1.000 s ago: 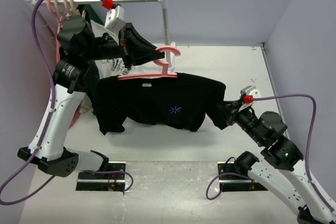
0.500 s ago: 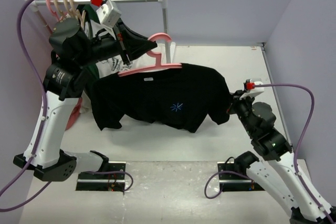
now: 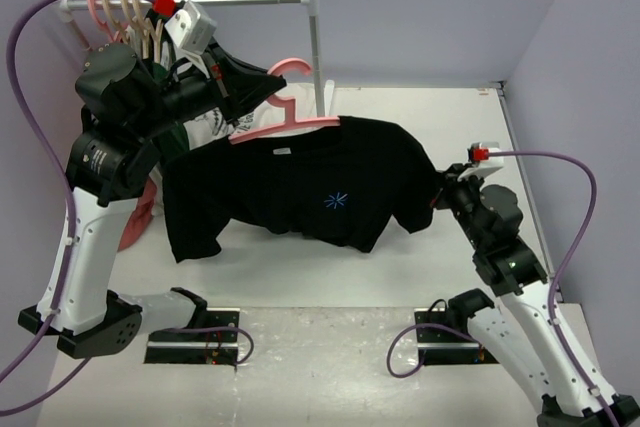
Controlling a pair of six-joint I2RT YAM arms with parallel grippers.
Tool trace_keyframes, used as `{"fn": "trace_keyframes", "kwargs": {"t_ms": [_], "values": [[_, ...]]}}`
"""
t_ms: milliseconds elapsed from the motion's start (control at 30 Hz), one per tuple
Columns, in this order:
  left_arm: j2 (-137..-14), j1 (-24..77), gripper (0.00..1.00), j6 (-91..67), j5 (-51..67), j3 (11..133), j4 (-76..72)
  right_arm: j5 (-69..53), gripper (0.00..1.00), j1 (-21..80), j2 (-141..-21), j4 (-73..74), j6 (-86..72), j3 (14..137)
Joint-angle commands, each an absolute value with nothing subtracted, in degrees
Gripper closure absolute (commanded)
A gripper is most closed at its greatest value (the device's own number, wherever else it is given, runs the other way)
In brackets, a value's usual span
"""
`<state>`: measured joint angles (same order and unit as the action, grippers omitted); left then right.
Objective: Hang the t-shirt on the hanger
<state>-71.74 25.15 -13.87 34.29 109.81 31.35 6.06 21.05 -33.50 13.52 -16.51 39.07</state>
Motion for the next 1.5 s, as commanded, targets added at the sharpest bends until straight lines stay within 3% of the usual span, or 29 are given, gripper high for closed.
{"fn": "trace_keyframes", "kwargs": {"t_ms": [0,333,533,600,633,700,767,833,1100,1233,1367,1467], "values": [[-68.77,24.52,1.0,-12.57,29.69,110.57,23.19,5.76,1.0,16.58,-35.77,15.42,-16.31,38.58],[-68.04,24.52,1.0,-12.74,31.47,113.35,23.47,1.23,1.0,12.0,-39.81,15.2,-16.82,42.63],[-68.2,24.52,1.0,-12.13,37.46,108.42,22.78,0.35,1.0,11.25,-38.95,15.29,-18.02,45.95],[-68.72,24.52,1.0,-12.9,43.34,105.91,20.51,-5.97,0.88,11.25,-37.29,13.65,-17.85,46.49],[-69.11,24.52,1.0,-13.45,47.44,103.86,18.81,-9.94,0.73,11.25,-36.73,12.1,-17.08,46.65],[-69.54,24.52,1.0,-13.98,51.24,101.0,16.38,-14.03,0.57,11.25,-35.7,12.25,-15.24,47.55],[-69.87,24.52,1.0,-13.97,55.46,98.95,14.51,-15.69,0.45,11.28,-36.18,14.77,-12.68,49.86],[-69.87,24.52,1.0,-14.12,58.35,98.11,13.14,-16.18,0.39,11.25,-37.25,16.96,-10.99,51.83],[-69.39,24.52,1.0,-14.12,61.6,98.54,11.27,-25.6,0.48,11.25,-39.86,19.59,-8.01,52.41],[-69.82,24.52,1.0,-12.68,58.03,100.66,14.27,-28.41,0.46,11.25,-39.7,21.5,-7.77,51.71],[-70.7,24.52,1.0,-11.17,54.93,102.2,16.91,-24.26,0.41,11.25,-35.89,22.1,-8.65,50.17],[-70.66,24.49,1.0,-10.1,50.87,102.92,18.02,-14.53,0.38,11.28,-32.69,23.59,-10.53,49.76]]}}
